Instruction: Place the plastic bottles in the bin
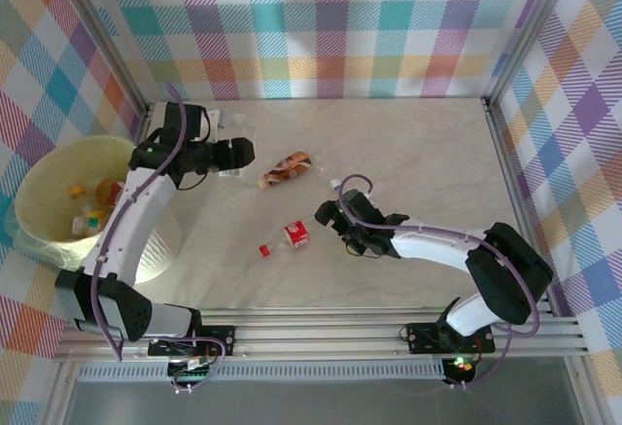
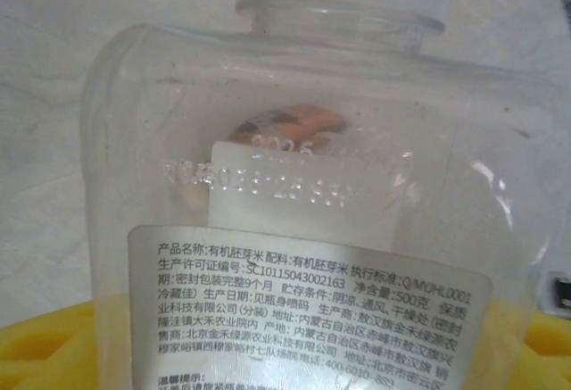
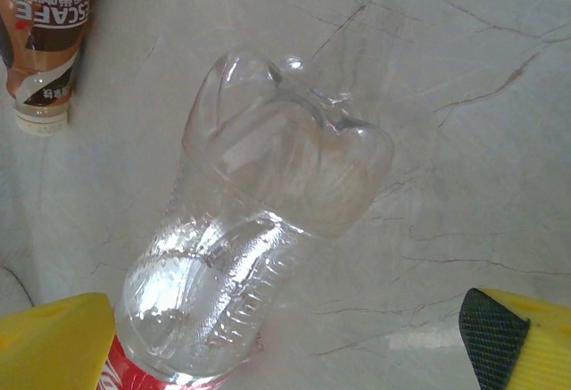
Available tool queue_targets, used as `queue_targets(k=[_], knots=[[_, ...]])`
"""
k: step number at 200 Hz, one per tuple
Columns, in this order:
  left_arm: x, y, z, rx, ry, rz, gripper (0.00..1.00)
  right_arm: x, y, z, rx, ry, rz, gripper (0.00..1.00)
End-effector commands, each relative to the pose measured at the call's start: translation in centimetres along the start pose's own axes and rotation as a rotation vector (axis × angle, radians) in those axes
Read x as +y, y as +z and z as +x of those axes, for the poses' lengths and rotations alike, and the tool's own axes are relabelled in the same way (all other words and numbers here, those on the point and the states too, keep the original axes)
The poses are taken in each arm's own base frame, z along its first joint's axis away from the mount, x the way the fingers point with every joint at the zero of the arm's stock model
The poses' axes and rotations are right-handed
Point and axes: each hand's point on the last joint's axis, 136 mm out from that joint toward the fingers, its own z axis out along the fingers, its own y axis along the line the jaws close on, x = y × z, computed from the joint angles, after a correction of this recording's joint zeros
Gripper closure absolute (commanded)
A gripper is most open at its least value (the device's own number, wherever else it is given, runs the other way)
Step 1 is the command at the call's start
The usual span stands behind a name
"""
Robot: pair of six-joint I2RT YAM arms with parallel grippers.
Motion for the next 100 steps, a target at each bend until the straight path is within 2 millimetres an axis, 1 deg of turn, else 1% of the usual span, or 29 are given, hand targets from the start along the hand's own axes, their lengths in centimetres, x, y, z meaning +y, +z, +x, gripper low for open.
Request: queue_targets(k=[1,29,43,57,71,100], knots=[[-2.9,-4.0,-2.6,-0.114,0.006,0.107,0.23,1.1,-0.8,-0.7,-0.024,-0.043,-0.012,0.00],[-4.5,-7.8,-3.9,-0.195,0.005,0.143,0.23,1.9,-0.9,-0.9,-0.029,-0.091,-0.023,0.00],[-4.8,-9.7,-4.5,-0.238,0.004,0.135,0.23,2.1,-0.9,-1.0,-0.033,-0.104,-0.022,0.00],[-4.7,-11.6,-5.2,-0.285,0.003,0.101,0.23,2.3,-0.8,-1.0,-0.033,-0.110,-0.024,0.00],[-3.9,-13.7,-6.0,-0.348,-0.008,0.024,0.24,2.4,-0.7,-1.0,-0.030,-0.116,-0.026,0.00],[-0.7,-18.5,-7.9,-0.508,-0.053,-0.204,0.26,2.4,-0.3,-0.8,-0.017,-0.118,-0.027,0.00]])
